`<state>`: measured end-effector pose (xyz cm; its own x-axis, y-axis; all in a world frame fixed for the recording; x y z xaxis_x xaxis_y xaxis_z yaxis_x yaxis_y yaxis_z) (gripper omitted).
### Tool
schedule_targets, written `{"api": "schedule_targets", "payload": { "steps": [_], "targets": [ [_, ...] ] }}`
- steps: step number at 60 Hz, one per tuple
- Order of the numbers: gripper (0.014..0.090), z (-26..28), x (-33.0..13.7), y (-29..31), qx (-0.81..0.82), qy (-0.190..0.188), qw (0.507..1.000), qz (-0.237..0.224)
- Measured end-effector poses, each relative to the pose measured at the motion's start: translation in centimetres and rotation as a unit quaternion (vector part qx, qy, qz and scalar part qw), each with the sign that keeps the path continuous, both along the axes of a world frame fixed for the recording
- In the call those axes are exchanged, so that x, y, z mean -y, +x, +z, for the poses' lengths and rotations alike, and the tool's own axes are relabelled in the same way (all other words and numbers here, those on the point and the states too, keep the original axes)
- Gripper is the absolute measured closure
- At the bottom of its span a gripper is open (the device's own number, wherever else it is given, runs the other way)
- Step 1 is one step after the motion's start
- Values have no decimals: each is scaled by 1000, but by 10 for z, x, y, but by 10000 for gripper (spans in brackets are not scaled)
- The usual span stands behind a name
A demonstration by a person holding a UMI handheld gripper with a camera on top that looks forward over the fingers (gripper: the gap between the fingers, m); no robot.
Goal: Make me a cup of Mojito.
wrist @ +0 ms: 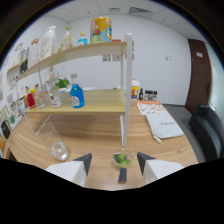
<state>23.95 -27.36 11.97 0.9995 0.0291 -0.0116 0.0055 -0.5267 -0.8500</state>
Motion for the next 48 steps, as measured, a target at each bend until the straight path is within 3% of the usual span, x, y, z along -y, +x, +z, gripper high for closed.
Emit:
{"api": "schedule_targets", "payload": {
  "steps": [8,9,10,15,31,48],
  "targets": [
    [195,57,17,-45,8,41,999,-17],
    [252,62,20,-52,8,44,999,-19],
    [195,67,23,-59,7,46,999,-21],
    [195,86,36,-96,-2,64,997,-31],
    [186,86,63,-177,-3,60,998,-32],
    [185,105,31,-203,-4,74,997,-23]
  ]
}}
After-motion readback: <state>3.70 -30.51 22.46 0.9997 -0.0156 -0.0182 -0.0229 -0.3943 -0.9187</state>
